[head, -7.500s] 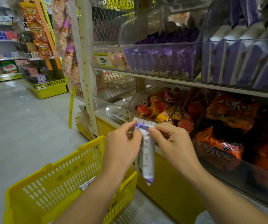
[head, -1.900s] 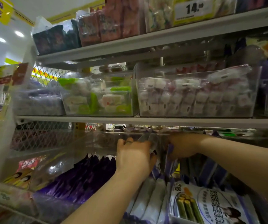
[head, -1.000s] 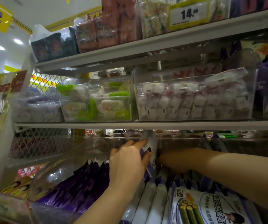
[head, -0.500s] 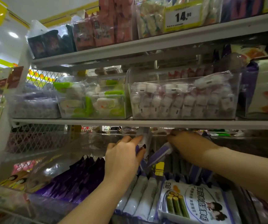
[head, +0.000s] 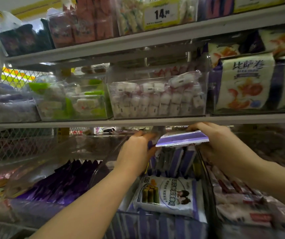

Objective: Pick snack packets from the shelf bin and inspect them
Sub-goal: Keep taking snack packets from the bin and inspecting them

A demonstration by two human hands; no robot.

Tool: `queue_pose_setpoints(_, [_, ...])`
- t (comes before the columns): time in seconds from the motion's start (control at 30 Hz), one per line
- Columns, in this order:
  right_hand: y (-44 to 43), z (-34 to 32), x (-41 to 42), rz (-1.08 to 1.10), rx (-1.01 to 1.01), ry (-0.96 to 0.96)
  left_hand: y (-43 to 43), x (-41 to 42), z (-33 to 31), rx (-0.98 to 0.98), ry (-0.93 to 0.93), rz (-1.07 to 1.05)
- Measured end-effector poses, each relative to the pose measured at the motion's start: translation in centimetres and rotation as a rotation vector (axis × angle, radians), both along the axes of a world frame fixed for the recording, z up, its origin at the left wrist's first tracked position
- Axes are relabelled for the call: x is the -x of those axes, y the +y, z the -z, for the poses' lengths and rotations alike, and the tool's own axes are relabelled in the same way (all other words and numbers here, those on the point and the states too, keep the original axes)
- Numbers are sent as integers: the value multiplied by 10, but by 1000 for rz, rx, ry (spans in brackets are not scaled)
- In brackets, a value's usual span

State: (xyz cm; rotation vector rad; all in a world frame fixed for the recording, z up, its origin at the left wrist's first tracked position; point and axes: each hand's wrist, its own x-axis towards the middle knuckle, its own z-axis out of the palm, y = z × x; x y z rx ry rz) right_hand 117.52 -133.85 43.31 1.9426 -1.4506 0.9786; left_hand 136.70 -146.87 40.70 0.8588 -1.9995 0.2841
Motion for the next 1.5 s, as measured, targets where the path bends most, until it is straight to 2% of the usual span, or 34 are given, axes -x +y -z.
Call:
queue_pose_setpoints(0.1, [0,0,6,-16,-3,-6,-5,19,4,-45,-10,91])
queue_pose_setpoints(0.23, [-4,1,11,-34,8,-1,-12,32,3,-241,36,191])
queue_pose_setpoints(0.37, [-5,2,12,-44,10,9,-10,22,-5,-396,-83,287])
queue_pose_setpoints(0.43, [-4,3,10,-38,10,7,-7,12,-7,-464,-80,341])
queue_pose_setpoints(0.57, [3,0,0,-58,32,20,4,-11,-7,-530,-44,348])
queue_pose_setpoints(0.73, [14,-5,-21,-82,27,55,21,-35,-4,-521,-1,305])
queue_pose_setpoints(0.83, [21,-7,-37,-90,24,69,32,-49,1,-606,39,297])
queue_pose_setpoints(0.93, [27,-7,-52,-111,22,64,41,-61,5,-569,27,249])
queue_pose_setpoints(1.0, [29,-4,-62,-129,13,61,47,-70,9,-519,92,223])
queue_pose_setpoints(1.07, [30,2,-74,-157,17,59,56,-81,13,-519,255,252])
queue_pose_setpoints(1.17, [27,18,-100,-215,7,51,75,-103,23,-773,711,452])
queue_pose_setpoints(1.23, [22,34,-120,-279,-2,49,84,-126,33,-937,881,536])
queue_pose_setpoints(1.3, [17,54,-141,-365,-8,26,95,-148,46,-1050,923,580])
queue_pose_setpoints(1.37, [14,78,-161,-454,-19,13,107,-164,62,-1077,895,579])
queue_pose_setpoints(1.5, [10,134,-198,-603,-77,40,122,-187,106,-969,957,466])
